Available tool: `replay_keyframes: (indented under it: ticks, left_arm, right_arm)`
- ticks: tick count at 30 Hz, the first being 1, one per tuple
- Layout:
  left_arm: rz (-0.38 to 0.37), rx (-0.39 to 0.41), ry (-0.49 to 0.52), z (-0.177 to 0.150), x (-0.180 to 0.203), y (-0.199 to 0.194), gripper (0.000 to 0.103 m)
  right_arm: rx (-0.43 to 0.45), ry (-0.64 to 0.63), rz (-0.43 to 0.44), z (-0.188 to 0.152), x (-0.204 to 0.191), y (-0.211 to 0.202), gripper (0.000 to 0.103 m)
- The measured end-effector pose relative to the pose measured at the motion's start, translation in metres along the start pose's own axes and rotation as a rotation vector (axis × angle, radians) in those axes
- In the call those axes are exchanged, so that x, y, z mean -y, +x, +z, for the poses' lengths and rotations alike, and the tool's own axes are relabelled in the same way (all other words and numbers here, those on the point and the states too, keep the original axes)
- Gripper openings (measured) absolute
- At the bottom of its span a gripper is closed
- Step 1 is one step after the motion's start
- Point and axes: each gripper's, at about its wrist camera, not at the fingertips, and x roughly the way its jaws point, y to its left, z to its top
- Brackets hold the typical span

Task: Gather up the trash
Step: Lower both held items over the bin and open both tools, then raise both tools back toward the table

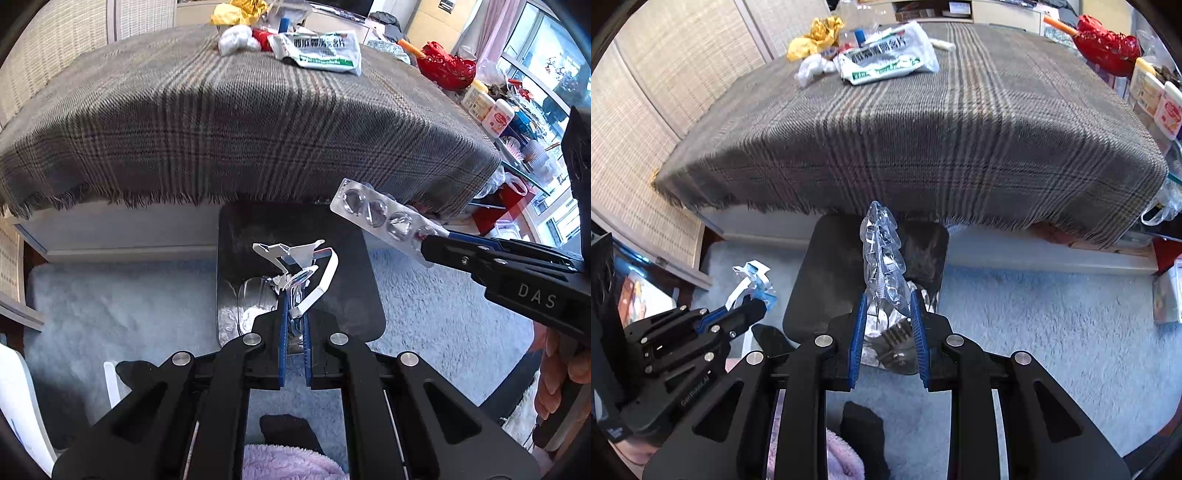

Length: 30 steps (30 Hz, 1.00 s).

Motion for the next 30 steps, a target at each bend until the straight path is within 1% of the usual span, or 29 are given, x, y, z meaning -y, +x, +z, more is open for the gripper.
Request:
replay_keyframes:
  ticks: [8,11,12,14,16,17,20,21,22,23,24,25,26,28,30]
  left_arm:
    - [-0.016,-0.014,0.007,0.003,0.001,0.01,0.006]
    - [-0.018,-0.022,0.002,0.007,0.001,0.012,0.008]
    - [-0.015,-0.026,0.002,0.008,0.0,0.013,0.013]
    - [-0.001,-0.028,-0.005,0.01,-0.001,0.013,0.018]
    - [0.01,-0.03,-0.012,0.011,-0.003,0.014,0.029]
    - [0.016,-0.03,-0.016,0.012,-0.005,0.014,0.031]
    - [0.024,-0.027,-0.026,0.014,-0.009,0.012,0.041]
    - [0.027,-0.025,-0.026,0.015,-0.009,0.011,0.045]
    - [0.031,-0.022,-0.026,0.017,-0.011,0.01,0.052]
    - [0.034,-0.018,-0.026,0.017,-0.011,0.009,0.056]
    - [0.039,-0.013,-0.026,0.02,-0.012,0.007,0.066]
    - [0.043,-0.006,-0.026,0.021,-0.013,0.005,0.076]
    - [0.046,0.0,-0.026,0.023,-0.013,0.003,0.079]
    - [0.052,0.015,-0.028,0.027,-0.015,-0.002,0.091]
    - [0.052,0.033,-0.041,0.032,-0.018,-0.006,0.094]
  right_arm:
    - [-0.006,0.01,0.01,0.013,-0.005,0.01,0.029]
    - [-0.007,0.018,0.015,0.019,-0.008,0.013,0.034]
    - [-0.006,0.025,0.022,0.021,-0.007,0.014,0.035]
    - [-0.003,0.045,0.04,0.025,-0.004,0.017,0.04]
    - [0.002,0.071,0.028,0.027,0.0,0.018,0.054]
    - [0.006,0.08,0.022,0.028,0.003,0.018,0.057]
    - [0.017,0.097,-0.007,0.029,0.009,0.015,0.067]
    - [0.026,0.099,-0.029,0.03,0.012,0.013,0.074]
    - [0.035,0.101,-0.047,0.031,0.014,0.012,0.084]
    - [0.047,0.103,-0.067,0.032,0.016,0.009,0.088]
    - [0.063,0.105,-0.082,0.032,0.018,0.005,0.096]
    - [0.077,0.106,-0.091,0.033,0.022,0.002,0.1]
    - [0.091,0.11,-0.099,0.034,0.027,-0.001,0.1]
    - [0.108,0.13,-0.098,0.037,0.035,-0.006,0.1]
    - [0.121,0.157,-0.088,0.04,0.043,-0.01,0.1]
